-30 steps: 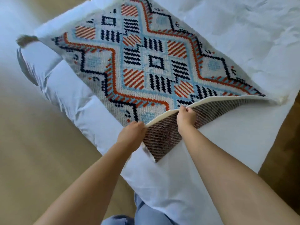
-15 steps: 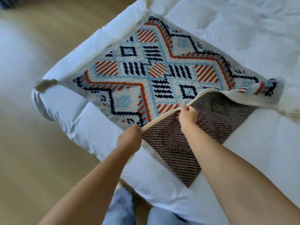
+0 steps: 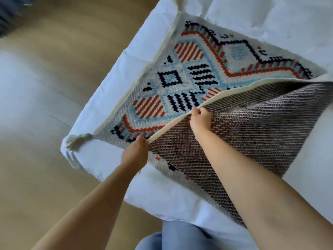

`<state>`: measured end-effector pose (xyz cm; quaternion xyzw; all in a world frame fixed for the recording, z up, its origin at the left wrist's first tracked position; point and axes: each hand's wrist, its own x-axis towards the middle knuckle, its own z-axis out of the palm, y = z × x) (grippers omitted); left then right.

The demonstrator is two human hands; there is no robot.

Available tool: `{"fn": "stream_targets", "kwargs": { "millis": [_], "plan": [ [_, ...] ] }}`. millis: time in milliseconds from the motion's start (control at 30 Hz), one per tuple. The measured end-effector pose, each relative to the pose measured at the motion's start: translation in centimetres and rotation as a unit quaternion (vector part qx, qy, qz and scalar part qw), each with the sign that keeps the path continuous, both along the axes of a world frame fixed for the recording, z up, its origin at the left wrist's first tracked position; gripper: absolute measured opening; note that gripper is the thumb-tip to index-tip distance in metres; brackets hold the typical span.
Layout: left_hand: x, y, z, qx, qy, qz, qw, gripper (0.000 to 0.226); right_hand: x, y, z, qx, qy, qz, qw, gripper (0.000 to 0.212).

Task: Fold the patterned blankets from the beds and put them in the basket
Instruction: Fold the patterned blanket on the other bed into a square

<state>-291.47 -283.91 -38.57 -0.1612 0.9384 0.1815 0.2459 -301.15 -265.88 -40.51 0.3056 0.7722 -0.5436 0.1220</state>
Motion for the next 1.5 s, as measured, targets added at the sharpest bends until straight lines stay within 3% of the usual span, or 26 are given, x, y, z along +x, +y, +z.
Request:
{"fn": "stream_targets", "kwargs": {
  "millis": [300,633,900,1133,1267,1367,1500],
  "plan": [
    [-3.9,-10.4,-2.9,-0.024,-0.04,0.007,0.999,0.022,-5.6,-10.3,-2.7,0.027,-0.021,0.075,0.997,0.03],
    [-5.6,-23.0,-7.3,-0.026,-0.086,-0.013,0.996,0.02,-6.4,-22.1,-4.9,0.074,-0.037,0.112,0.99,0.034],
    [-6.3,-25.9,-9.0,-0.003,-0.1,-0.091,0.991,0.021,-5.3,-26.4,-6.8,0.085,-0.071,0.033,0.993,0.032],
    [-9.2,-24.4,-8.2,-0.067,-0.131,-0.16,0.976,0.023,-5.3,-26.3,-6.8,0.062,-0.078,0.021,0.995,0.029],
    [-12.5,-23.5,-6.8,-0.02,-0.142,-0.189,0.971,0.03,-5.6,-26.6,-6.8,0.059,-0.098,-0.009,0.993,0.028],
    [-16.1,-23.3,-5.7,0.021,-0.116,-0.188,0.975,0.033,-6.2,-27.3,-6.3,0.078,-0.104,-0.042,0.991,0.028],
    [-21.3,-23.5,-5.1,0.043,-0.085,-0.291,0.952,0.03,-7.6,-28.3,-5.5,0.169,-0.05,-0.131,0.976,0.031]
  ]
}}
